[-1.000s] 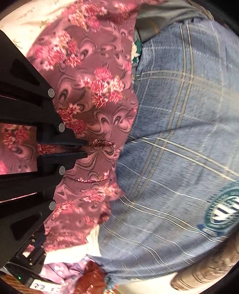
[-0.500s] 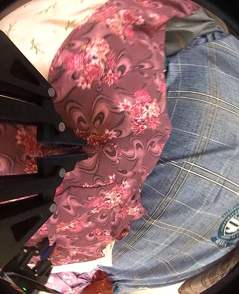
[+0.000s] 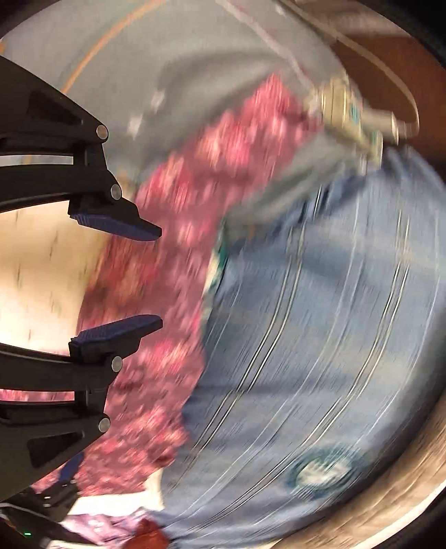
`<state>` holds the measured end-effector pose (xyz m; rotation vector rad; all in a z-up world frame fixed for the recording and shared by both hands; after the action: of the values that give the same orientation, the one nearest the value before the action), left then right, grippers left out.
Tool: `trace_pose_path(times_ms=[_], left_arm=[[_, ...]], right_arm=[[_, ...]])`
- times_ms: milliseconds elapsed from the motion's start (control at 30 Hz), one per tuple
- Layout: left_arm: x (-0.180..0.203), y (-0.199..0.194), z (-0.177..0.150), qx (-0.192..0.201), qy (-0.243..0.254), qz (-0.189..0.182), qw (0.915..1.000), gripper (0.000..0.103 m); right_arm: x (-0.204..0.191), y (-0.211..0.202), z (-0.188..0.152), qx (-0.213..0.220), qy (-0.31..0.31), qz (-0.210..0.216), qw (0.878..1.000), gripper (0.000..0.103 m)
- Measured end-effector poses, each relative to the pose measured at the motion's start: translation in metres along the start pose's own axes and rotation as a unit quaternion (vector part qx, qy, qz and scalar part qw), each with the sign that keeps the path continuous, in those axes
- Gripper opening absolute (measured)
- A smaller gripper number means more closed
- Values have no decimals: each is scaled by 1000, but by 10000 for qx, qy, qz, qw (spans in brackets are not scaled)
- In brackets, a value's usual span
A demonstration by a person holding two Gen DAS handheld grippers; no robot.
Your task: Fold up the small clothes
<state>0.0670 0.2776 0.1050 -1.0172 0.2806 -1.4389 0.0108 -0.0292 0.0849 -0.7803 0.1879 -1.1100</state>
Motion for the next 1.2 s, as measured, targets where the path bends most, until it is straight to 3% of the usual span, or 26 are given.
trace_pose_path(times_ms=[133, 333, 567, 833, 867, 900, 933, 967, 1067, 1200], left_arm=[[-42, -22, 17, 186, -361, 362, 9985, 46], [-89, -32, 41, 316, -778, 596, 9947, 49], [-128, -32, 65, 526, -1157, 656, 9897, 51], [-125, 0, 83, 502, -665, 894, 9925, 50], [-123, 4, 83, 509, -589, 960, 9923, 34], [-124, 13, 83, 380, -545, 986, 9929, 9], [-128, 26, 81, 148, -636, 880, 9940, 10], [-129, 30, 77, 214, -671, 762, 9946, 9], [-120, 34, 73, 332, -340, 897, 9948, 8], [-116, 21, 72, 553, -430, 614, 9957, 7]], right_arm=[[-46, 11, 32, 139, -98, 332, 9993, 38], [-103, 38, 70, 109, -114, 863, 9961, 38], [-147, 80, 92, -96, -309, 1102, 9934, 44], [-174, 114, 106, -191, -640, 1039, 9923, 45], [-177, 119, 108, -202, -677, 1014, 9923, 45], [-178, 122, 110, -214, -698, 990, 9924, 45], [-180, 125, 112, -238, -725, 961, 9924, 45], [-182, 129, 113, -260, -758, 917, 9926, 44], [-186, 139, 113, -372, -895, 774, 9923, 42], [-192, 145, 109, -496, -1102, 666, 9904, 40]])
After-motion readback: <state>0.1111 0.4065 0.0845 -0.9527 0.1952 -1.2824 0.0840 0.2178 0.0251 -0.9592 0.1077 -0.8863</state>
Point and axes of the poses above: each gripper's, at about its wrist camera, not at the fingertips, and y roughly the way its jaws point, x to its right, z to its top, the point moved 2 cm from there along y, roughly the way its jaws point, and after that the axes turned 10 degrees about -z, right-handed, at the moved point
